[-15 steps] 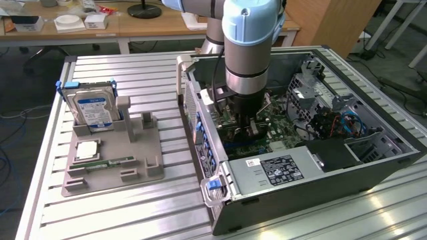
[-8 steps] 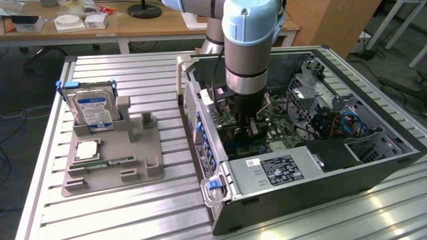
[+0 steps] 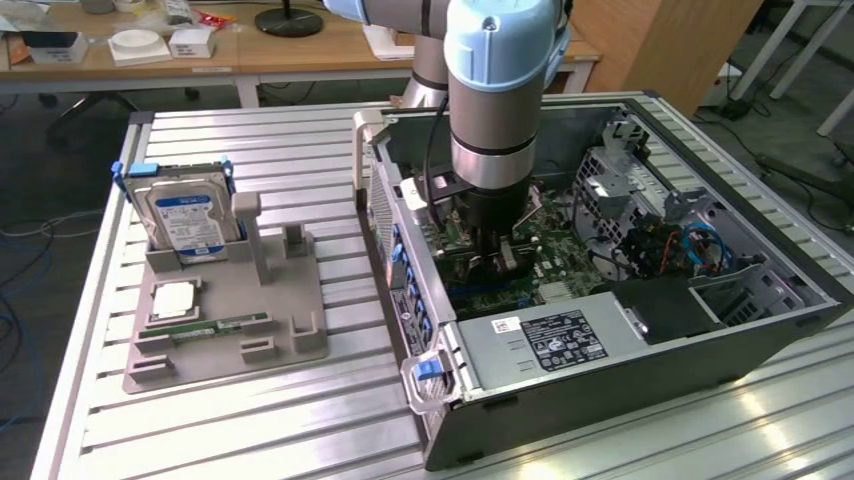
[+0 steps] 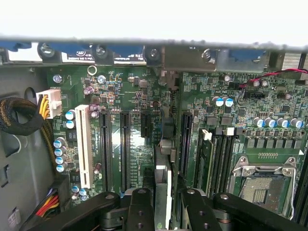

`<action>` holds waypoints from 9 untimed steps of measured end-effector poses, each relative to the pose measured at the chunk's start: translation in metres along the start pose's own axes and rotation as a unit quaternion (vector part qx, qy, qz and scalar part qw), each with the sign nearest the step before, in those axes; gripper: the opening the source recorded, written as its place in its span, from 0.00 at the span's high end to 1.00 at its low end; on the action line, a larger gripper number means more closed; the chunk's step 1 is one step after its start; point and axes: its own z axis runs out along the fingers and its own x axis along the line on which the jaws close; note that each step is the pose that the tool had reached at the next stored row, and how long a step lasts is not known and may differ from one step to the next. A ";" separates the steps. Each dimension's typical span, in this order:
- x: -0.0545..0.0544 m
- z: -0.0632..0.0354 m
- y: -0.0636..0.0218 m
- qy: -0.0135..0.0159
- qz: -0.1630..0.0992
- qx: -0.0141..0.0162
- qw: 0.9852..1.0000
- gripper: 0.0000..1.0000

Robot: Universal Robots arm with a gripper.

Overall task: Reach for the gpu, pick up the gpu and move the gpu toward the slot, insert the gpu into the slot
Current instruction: 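Insert the gpu into the slot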

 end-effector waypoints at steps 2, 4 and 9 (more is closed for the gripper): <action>0.000 0.0000 0.0000 0.000 0.000 0.000 1.000 0.73; 0.000 0.0000 0.0000 0.000 0.000 0.000 1.000 0.73; 0.000 0.0010 0.0002 0.000 0.000 0.000 1.000 0.73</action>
